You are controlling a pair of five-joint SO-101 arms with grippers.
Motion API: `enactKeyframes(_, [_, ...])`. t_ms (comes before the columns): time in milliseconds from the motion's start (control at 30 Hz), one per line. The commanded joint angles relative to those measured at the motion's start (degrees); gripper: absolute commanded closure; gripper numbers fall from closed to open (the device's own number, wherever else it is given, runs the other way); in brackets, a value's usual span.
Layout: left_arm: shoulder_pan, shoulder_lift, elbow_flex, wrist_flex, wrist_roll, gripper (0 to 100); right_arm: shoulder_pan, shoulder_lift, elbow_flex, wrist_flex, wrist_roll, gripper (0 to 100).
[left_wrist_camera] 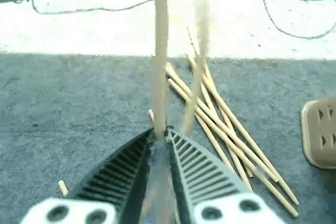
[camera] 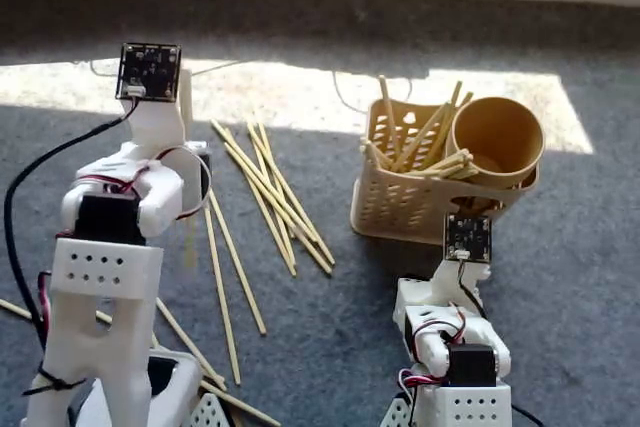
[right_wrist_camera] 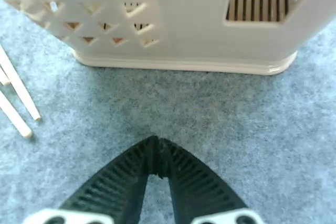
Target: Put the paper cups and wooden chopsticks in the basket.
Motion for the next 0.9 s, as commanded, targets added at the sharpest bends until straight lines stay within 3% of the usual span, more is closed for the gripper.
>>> enactKeyframes(0, [4.4, -3.3, -3.6, -0.6, 0.5, 99, -0.4, -0.1, 5.9, 0.4, 0.5, 99.1])
enactKeyframes(300, [8.0, -5.0, -12.1, -0.6, 4.9, 99, -0.4, -0.1, 5.9, 0.4, 0.5, 99.1])
enactKeyframes(567, [15.3, -5.0, -17.5, -0.8, 6.2, 99, -0.4, -0.1, 5.9, 0.4, 0.5, 99.1])
enactKeyframes(867, [22.3, -5.0, -18.8, -15.8, 6.2, 99, -0.4, -0.1, 5.9, 0.4, 0.5, 99.1])
